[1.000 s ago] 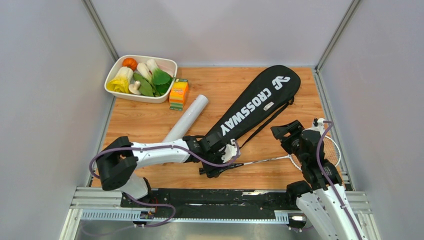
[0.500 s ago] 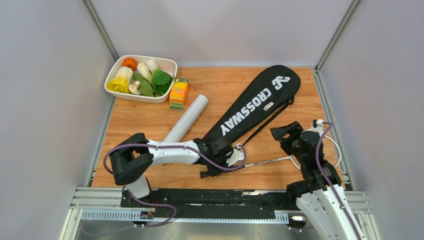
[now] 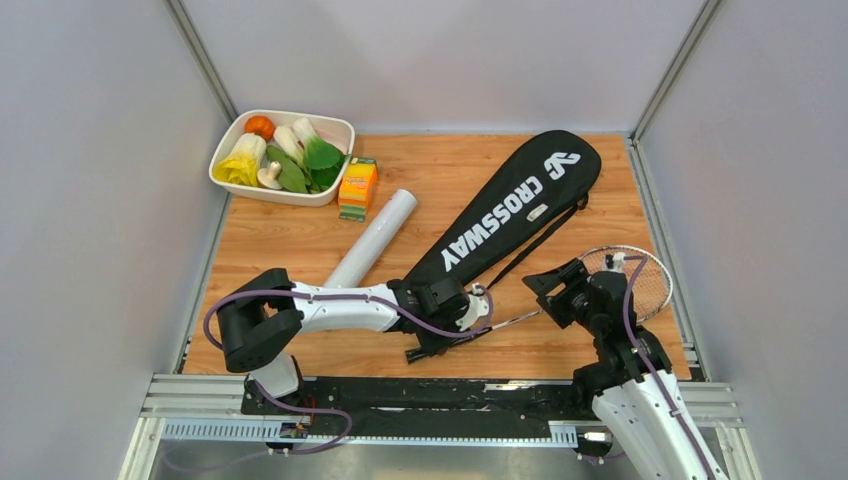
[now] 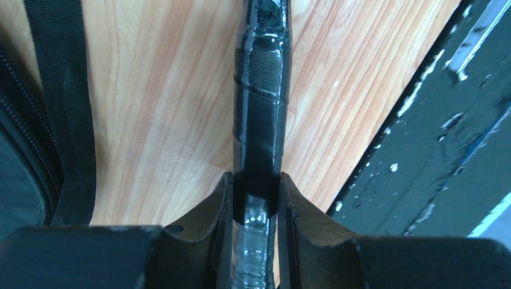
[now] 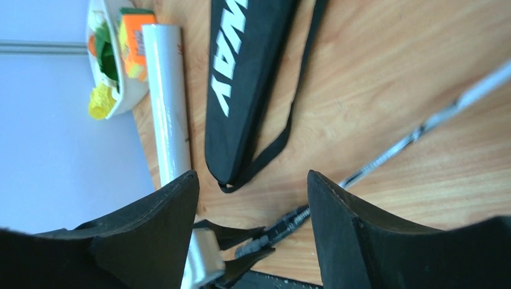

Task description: Pack up the badminton gear

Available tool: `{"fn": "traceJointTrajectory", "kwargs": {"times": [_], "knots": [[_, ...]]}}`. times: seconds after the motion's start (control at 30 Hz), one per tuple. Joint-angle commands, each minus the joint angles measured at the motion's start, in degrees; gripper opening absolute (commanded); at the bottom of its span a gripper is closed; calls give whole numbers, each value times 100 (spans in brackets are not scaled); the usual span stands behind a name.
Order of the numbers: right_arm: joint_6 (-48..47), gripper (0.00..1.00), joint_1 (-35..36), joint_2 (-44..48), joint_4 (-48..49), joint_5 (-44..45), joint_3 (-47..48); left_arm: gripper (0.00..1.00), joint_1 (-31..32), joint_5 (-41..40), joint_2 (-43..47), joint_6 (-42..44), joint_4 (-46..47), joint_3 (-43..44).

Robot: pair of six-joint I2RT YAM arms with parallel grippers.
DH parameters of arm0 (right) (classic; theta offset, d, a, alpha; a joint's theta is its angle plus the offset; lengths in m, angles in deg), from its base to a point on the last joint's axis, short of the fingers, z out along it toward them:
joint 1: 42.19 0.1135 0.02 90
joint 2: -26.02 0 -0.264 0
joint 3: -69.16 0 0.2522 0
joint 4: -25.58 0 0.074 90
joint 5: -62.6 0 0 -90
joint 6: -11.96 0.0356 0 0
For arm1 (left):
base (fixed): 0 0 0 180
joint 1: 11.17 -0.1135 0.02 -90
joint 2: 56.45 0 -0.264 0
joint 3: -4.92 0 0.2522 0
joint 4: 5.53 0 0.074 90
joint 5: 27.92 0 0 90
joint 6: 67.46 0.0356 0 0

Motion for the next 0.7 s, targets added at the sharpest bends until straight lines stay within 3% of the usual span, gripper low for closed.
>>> {"fn": "traceJointTrajectory", "kwargs": {"times": [0.0,0.37,0.67], "knots": [[422,69,-25,74,88,-623,-409,0,39,171,413,-915,544,292],[675,70,-14,769,1335,-1639,-1849,0,-19,780,318,-1704,1189,645],[1050,69,1,1605,1499,-1618,-2366,0,-65,972,409,-2316,1798,460]]}}
